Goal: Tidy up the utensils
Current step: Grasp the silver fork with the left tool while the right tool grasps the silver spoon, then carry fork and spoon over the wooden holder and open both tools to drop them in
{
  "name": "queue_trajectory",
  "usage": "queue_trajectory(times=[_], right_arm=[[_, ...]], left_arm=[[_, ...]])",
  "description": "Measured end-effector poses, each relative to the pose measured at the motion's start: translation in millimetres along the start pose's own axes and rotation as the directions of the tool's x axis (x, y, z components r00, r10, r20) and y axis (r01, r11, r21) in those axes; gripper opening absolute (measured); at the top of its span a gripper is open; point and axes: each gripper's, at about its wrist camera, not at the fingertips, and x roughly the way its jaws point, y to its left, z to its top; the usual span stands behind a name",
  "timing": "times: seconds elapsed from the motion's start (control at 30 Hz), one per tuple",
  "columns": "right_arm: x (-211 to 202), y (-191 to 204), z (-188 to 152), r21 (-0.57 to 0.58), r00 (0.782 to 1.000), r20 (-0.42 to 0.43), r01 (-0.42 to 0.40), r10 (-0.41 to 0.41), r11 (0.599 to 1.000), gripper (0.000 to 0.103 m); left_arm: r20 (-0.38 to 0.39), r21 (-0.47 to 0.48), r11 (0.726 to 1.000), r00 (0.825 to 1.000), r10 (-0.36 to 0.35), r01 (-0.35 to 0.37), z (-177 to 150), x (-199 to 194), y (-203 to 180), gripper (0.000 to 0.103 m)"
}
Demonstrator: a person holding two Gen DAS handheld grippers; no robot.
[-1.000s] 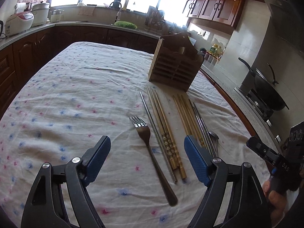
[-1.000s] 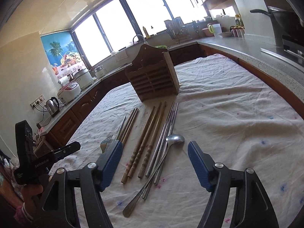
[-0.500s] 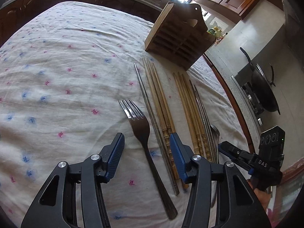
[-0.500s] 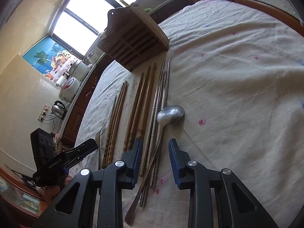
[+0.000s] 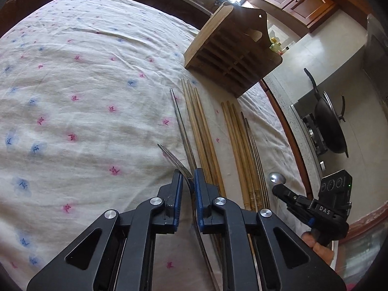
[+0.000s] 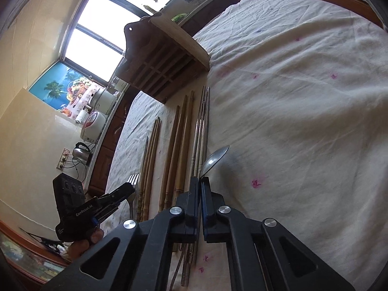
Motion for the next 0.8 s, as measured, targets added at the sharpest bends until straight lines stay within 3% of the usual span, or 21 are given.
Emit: queue_trajectory(times=[0.17, 0.37, 0.57, 0.8], right_arm=[[-16.5, 24.0, 5.8, -0.076, 0.999, 0.045, 0.001, 0.002, 0.997, 0.002], [-38.1, 54.1, 21.3, -0.162, 0.992, 0.121, 0.003, 0.017, 0.987, 0.002], [-56.4, 83.4, 41.6, -0.271, 0.974, 0.226, 0.065, -0.002, 0.96, 0.002], [-63.5, 106.2, 66.7, -0.332, 0.949, 0.315, 0.117, -0.007, 0.936, 0.002]], left_arm=[[0.032, 0.012, 0.999, 0.999, -0.03, 0.03, 0.3, -15.2, -11.5, 0.004], [0.137, 0.046, 0.998, 0.989, -0.051, 0.045, 11.6, -52.1, -29.6, 0.002], [0.231, 0.087, 0.994, 0.97, -0.08, 0.061, 30.5, -84.2, -45.1, 0.002], [0.287, 0.138, 0.989, 0.954, -0.09, 0.051, 57.3, -98.6, -57.5, 0.002]])
